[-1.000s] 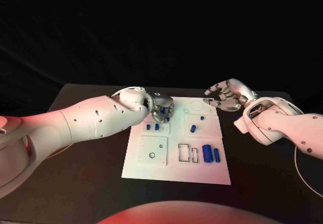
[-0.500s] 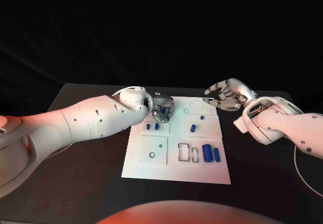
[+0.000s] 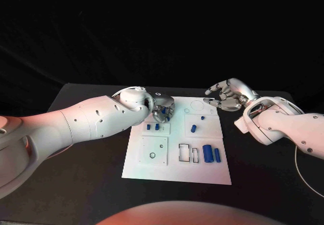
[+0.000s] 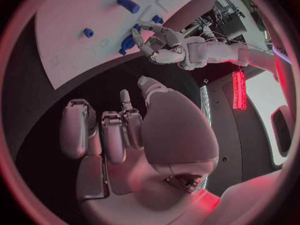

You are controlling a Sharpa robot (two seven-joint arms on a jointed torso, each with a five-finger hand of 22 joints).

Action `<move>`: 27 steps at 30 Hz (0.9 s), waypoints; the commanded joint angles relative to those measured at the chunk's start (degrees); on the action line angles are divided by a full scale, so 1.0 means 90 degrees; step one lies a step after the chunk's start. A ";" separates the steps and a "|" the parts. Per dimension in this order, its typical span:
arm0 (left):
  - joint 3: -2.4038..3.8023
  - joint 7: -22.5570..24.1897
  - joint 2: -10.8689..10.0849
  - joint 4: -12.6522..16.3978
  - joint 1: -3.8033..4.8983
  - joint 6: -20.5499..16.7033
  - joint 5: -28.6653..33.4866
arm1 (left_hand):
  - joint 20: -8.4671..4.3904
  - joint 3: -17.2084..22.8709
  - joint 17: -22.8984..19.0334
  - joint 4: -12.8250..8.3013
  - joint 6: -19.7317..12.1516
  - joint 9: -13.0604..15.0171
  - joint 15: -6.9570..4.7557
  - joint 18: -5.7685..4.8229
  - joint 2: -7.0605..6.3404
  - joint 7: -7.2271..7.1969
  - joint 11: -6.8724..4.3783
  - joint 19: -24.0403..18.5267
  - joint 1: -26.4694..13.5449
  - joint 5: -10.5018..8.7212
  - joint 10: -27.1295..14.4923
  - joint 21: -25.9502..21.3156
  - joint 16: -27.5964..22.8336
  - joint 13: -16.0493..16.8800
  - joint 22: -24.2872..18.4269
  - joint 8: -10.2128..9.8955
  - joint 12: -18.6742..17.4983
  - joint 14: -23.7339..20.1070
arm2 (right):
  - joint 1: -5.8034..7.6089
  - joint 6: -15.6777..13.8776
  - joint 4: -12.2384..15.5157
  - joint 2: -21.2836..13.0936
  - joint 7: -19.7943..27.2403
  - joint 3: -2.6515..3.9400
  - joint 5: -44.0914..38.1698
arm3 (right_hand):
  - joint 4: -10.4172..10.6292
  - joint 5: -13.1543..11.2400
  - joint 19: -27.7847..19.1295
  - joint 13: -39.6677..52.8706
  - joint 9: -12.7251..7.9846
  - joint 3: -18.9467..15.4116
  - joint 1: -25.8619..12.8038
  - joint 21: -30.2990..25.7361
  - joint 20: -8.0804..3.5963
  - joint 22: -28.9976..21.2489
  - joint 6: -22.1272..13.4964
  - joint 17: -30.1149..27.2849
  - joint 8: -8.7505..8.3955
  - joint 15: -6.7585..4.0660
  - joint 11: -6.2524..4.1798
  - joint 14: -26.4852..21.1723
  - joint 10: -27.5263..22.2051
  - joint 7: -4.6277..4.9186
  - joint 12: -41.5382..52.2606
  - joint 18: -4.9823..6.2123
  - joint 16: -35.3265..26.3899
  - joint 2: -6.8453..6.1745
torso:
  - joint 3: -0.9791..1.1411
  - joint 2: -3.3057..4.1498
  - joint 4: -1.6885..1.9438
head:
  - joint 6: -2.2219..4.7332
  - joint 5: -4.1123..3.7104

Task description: Assemble the parts on the task board

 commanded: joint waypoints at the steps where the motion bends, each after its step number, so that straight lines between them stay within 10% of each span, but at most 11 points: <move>1: -0.0004 0.0020 0.0005 -0.0004 -0.0010 -0.0102 0.0070 | -0.0015 0.0046 0.0008 -0.0001 0.0063 0.0008 0.0002 -0.0107 0.0057 0.0002 0.0005 0.0049 -0.0003 -0.0023 0.0050 0.0038 0.0037 -0.0001 0.0672 0.0006 -0.0045 0.0044 | -0.0002 0.0065 0.0003 0.0005 0.0014 0.0001 -0.0072 | 0.0001 0.0019 -0.0010 0.0723 0.0006 0.0021 -0.0070 -0.0008 -0.0005 0.0840 0.0019 0.1203 0.0023 -0.0042 -0.0021 0.0576 -0.0012 -0.0036 0.0011 0.0032 -0.0031 0.0006 | 0.0000 -0.0005 0.0002 | 0.0001 0.0006; 13: 0.0063 0.0095 -0.0273 0.0340 -0.0012 -0.0455 0.0344 | -0.0022 0.0046 0.0027 -0.0020 0.0066 0.0010 -0.0001 -0.0117 0.0002 0.0005 0.0009 0.0074 -0.0066 0.0039 0.0083 0.0083 0.0051 -0.0017 0.0702 -0.0025 -0.0126 0.0068 | -0.0004 0.0065 -0.0020 0.0016 0.0019 0.0001 -0.0076 | 0.0001 0.0019 -0.0010 0.0723 0.0006 0.0021 -0.0070 -0.0008 -0.0005 0.0840 0.0019 0.1203 0.0023 -0.0042 -0.0021 0.0576 -0.0012 -0.0036 0.0011 0.0032 -0.0031 0.0006 | -0.0005 -0.0025 0.0005 | 0.0061 0.0013; 27: 0.0428 -0.0080 -0.1087 0.1137 -0.0003 -0.0562 0.0853 | -0.0025 0.0017 0.0015 -0.0006 0.0092 0.0019 -0.0006 -0.0119 -0.0040 -0.0006 0.0003 0.0081 -0.0144 0.0052 0.0133 0.0090 0.0051 -0.0024 0.0716 -0.0036 -0.0180 0.0075 | -0.0027 0.0064 -0.0065 0.0003 0.0017 0.0001 -0.0078 | 0.0001 0.0019 -0.0011 0.0720 0.0014 0.0041 -0.0078 -0.0016 -0.0007 0.0838 0.0027 0.1201 0.0032 -0.0046 -0.0024 0.0575 -0.0010 -0.0040 0.0009 0.0033 -0.0032 0.0004 | -0.0015 -0.0064 0.0038 | 0.0110 -0.0020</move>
